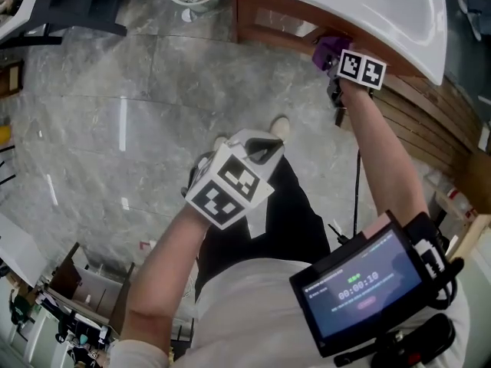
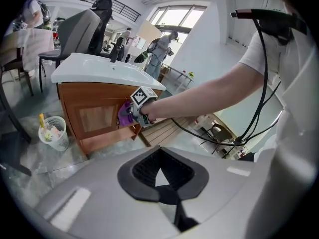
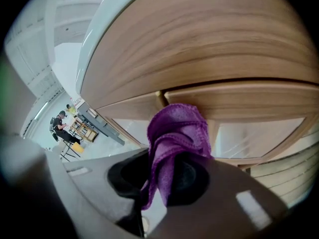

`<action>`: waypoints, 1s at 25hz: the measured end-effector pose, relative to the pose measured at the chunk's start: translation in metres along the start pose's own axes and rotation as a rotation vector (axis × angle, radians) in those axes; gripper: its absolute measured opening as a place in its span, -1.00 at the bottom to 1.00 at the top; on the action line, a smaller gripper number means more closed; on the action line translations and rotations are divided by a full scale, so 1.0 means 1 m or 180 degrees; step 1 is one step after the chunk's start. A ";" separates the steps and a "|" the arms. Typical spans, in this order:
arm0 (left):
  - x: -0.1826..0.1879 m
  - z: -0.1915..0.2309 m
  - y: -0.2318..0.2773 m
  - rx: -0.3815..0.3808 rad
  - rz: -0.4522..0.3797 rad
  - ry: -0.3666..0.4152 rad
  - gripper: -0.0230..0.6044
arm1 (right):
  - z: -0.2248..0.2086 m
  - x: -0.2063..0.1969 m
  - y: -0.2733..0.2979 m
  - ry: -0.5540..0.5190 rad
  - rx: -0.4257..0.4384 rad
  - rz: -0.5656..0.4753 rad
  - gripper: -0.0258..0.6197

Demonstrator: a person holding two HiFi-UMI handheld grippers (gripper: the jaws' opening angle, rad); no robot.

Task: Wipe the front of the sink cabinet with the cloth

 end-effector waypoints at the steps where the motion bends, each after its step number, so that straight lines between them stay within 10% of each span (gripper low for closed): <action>1: 0.000 0.001 -0.002 0.0009 -0.0009 -0.0011 -0.90 | 0.003 0.002 0.003 -0.0021 0.0009 0.0017 -0.67; 25: -0.061 0.047 -0.071 0.0310 -0.0200 -0.0464 -0.90 | 0.145 0.022 0.118 -0.0506 0.0386 0.0305 -0.67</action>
Point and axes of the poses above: the fingertips, and each gripper's own axes: y forward along the fingers, z to its left, x out of its top, the point moved 6 cm from there along -y, backward along the fingers, and after that the axes turned 3 degrees about x, right-handed, at the moved point
